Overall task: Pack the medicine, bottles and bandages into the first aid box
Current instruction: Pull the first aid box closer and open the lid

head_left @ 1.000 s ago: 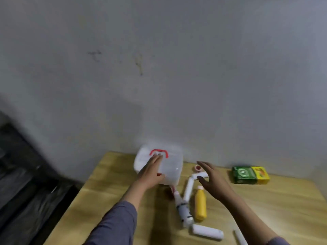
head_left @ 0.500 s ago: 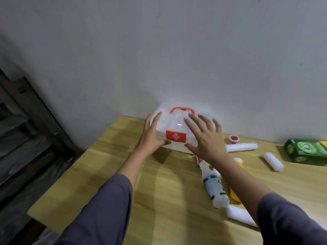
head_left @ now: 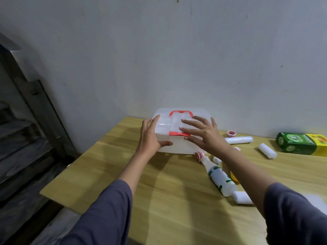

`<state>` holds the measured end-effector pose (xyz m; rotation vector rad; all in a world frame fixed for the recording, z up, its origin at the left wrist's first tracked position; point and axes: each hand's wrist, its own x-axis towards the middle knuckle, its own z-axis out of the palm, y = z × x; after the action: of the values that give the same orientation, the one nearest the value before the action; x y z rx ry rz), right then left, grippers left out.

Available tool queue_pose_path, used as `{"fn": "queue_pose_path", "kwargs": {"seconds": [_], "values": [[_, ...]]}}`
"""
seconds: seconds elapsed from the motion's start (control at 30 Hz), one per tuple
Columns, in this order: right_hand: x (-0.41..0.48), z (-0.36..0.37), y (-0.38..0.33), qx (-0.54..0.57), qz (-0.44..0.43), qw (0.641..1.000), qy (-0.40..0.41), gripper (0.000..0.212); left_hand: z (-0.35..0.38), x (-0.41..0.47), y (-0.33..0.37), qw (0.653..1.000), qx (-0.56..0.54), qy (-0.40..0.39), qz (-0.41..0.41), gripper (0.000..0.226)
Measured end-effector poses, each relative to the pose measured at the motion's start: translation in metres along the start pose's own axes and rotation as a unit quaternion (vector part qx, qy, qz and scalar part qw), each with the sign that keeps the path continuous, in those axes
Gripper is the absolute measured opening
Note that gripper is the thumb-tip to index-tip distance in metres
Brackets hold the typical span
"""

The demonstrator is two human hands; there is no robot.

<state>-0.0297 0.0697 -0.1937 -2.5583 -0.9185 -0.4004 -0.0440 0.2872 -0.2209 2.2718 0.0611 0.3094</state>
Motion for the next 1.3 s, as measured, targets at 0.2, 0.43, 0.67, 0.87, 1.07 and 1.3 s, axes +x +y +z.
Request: {"fn": "queue_pose_path", "kwargs": {"seconds": [0.2, 0.43, 0.67, 0.87, 1.07, 1.3], "values": [[-0.039, 0.099, 0.008, 0.078, 0.061, 0.992, 0.072, 0.05, 0.057, -0.031, -0.085, 0.999, -0.035, -0.011, -0.036, 0.118], [-0.057, 0.118, 0.007, 0.163, 0.079, 0.978, 0.102, 0.033, 0.08, -0.062, -0.12, 0.984, -0.169, -0.023, -0.058, 0.12], [-0.051, 0.071, -0.026, 0.235, 0.062, 0.963, 0.113, 0.014, 0.063, -0.093, -0.118, 0.965, -0.255, -0.01, -0.054, 0.109], [-0.02, 0.058, -0.046, 0.226, 0.097, 0.953, 0.177, 0.027, 0.042, -0.116, -0.124, 0.962, -0.27, -0.002, -0.037, 0.092], [-0.007, 0.055, -0.062, 0.117, 0.124, 0.929, 0.328, 0.023, 0.025, -0.124, -0.119, 0.962, -0.272, -0.023, -0.016, 0.086], [-0.007, 0.035, -0.031, 0.158, 0.029, 0.924, 0.348, 0.021, 0.018, -0.115, -0.106, 0.962, -0.272, -0.018, 0.016, 0.089]]}}
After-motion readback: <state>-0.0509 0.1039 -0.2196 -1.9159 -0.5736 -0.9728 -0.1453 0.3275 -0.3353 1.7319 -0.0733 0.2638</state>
